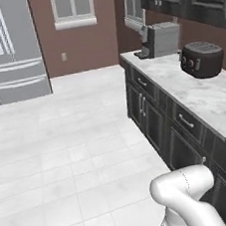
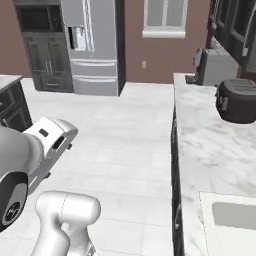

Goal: Move the pot and pan from the stove into the sink.

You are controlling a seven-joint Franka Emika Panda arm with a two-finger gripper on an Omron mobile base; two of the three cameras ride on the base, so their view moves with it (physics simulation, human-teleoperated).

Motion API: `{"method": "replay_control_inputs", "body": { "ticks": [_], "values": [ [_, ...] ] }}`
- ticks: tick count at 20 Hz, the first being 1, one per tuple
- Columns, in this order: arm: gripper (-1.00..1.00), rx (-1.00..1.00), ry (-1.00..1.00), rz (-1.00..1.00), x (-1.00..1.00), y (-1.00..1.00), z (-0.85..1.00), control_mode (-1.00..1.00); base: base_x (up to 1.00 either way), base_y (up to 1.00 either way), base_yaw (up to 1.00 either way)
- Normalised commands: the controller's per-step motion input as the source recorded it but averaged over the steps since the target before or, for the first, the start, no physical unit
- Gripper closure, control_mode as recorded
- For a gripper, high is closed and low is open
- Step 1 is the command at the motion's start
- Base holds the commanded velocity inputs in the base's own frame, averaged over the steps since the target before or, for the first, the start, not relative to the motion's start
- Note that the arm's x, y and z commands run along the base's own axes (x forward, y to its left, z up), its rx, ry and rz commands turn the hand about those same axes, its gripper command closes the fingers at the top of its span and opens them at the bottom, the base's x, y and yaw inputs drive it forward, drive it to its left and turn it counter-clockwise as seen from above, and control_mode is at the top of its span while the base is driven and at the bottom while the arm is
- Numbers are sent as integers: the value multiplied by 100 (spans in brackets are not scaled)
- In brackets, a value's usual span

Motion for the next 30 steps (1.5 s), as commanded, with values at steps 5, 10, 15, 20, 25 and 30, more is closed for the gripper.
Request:
{"method": "replay_control_inputs", "body": {
  "ticks": [5, 10, 15, 20, 25, 30],
  "values": [
    [-100, 0, 0, 0, 0, 0, 0, 100, -12, 0, 48],
    [-100, 0, 0, 0, 0, 0, 0, 100, -8, 0, 48],
    [-100, 0, 0, 0, 0, 0, 0, 100, -10, 0, 48],
    [-100, 0, 0, 0, 0, 0, 0, 100, -10, 0, 48],
    [-100, 0, 0, 0, 0, 0, 0, 100, -7, 0, 49],
    [-100, 0, 0, 0, 0, 0, 0, 100, -6, 0, 48]
  ]
}}
